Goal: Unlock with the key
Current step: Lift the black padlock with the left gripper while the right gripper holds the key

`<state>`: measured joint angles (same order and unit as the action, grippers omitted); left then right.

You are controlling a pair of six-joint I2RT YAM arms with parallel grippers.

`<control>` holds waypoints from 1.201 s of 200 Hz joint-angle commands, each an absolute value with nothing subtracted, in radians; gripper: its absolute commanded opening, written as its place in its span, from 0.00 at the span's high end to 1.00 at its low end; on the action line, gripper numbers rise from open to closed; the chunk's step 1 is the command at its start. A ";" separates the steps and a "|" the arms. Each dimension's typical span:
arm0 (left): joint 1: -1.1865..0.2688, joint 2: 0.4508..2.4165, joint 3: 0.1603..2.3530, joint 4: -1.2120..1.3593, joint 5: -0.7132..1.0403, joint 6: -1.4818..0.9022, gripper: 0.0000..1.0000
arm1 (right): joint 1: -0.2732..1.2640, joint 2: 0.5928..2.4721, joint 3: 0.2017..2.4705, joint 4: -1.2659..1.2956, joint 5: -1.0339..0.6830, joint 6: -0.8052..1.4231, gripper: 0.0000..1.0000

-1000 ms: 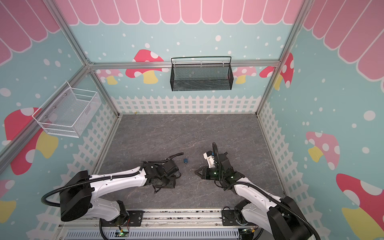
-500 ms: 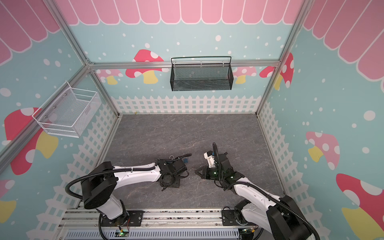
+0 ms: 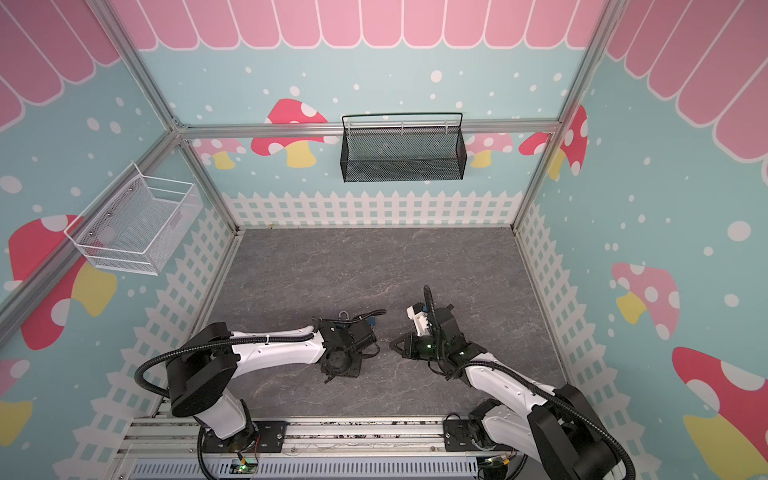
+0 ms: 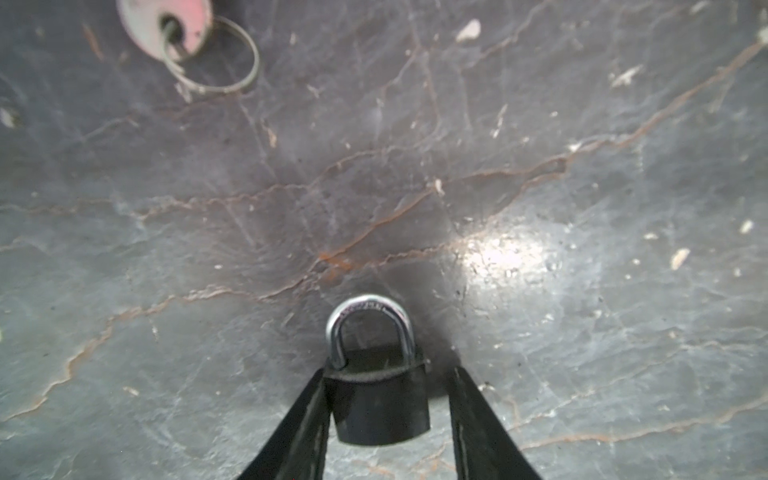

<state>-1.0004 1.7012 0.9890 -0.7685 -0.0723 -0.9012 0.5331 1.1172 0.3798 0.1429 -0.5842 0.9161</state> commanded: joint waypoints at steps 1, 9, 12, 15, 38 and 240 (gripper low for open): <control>-1.011 1.729 0.998 -0.795 -0.096 -0.926 0.56 | 0.541 1.129 0.394 0.163 -0.601 0.906 1.00; -1.011 1.732 0.998 -0.801 -0.109 -0.930 0.56 | 0.541 1.131 0.394 0.163 -0.601 0.905 1.00; -1.011 1.733 1.000 -0.803 -0.113 -0.932 0.56 | 0.541 1.132 0.394 0.164 -0.601 0.905 1.00; -1.011 1.735 1.002 -0.805 -0.118 -0.933 0.56 | 0.540 1.133 0.397 0.163 -0.600 0.903 1.00; -1.010 1.748 1.017 -0.807 -0.142 -0.945 0.57 | 0.541 1.138 0.399 0.163 -0.603 0.900 1.00; -1.020 1.744 0.995 -0.808 -0.200 -1.001 1.00 | 0.538 1.137 0.404 0.163 -0.614 0.906 1.00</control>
<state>-1.0225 1.7298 1.0199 -0.7780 -0.1463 -0.9642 0.5331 1.1320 0.3817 0.1432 -0.6022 0.9066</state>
